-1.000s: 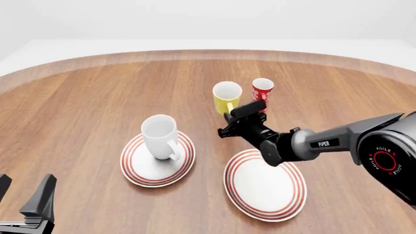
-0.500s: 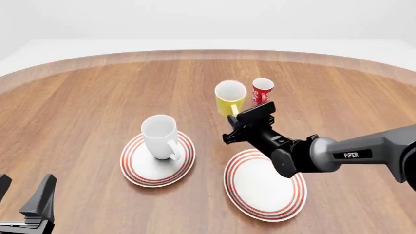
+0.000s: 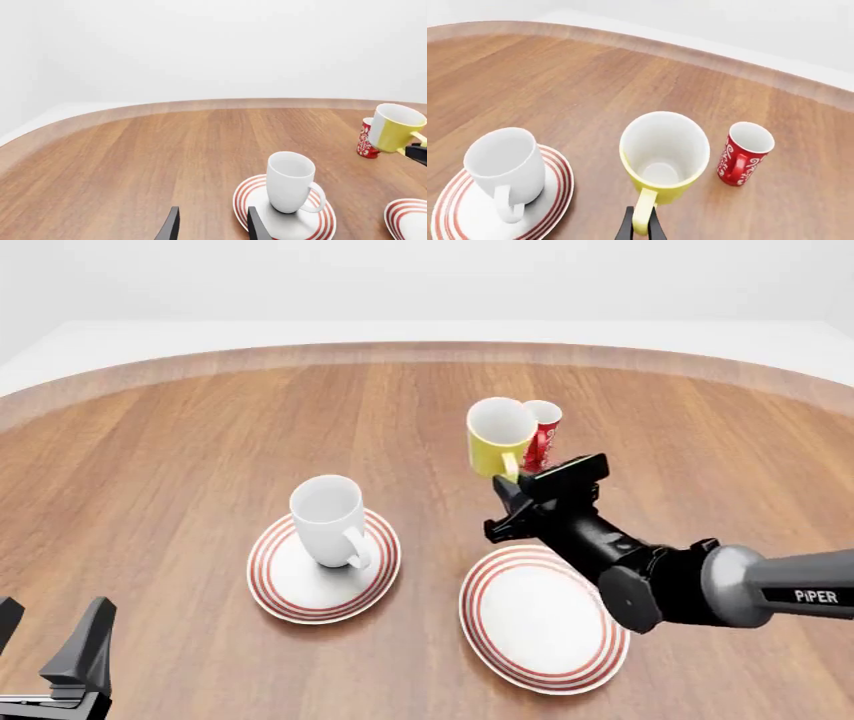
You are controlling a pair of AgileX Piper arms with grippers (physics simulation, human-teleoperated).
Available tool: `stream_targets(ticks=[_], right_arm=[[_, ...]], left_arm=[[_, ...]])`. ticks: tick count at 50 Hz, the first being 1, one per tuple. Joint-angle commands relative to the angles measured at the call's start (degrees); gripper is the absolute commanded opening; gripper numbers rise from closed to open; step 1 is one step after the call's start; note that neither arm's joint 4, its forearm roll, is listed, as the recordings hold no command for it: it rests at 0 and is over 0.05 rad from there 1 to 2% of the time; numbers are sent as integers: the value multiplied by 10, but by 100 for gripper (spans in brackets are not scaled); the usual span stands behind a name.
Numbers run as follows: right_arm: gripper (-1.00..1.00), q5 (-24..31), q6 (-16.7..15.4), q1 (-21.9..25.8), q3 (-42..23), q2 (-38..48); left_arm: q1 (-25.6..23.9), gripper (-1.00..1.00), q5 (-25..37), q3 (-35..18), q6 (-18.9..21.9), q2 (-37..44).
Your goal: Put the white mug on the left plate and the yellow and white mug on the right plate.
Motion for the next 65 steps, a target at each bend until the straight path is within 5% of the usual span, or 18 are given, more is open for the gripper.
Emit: stream_targets(ticks=[1, 41, 65], right_arm=[[-100, -7, 5, -1, 42, -52], [-100, -51, -37, 0, 205, -172], [-100, -19, -50, -21, 295, -285]], left_arm=[[0, 100, 0, 0, 0, 0], [0, 100, 0, 0, 0, 0], [0, 100, 0, 0, 0, 0]])
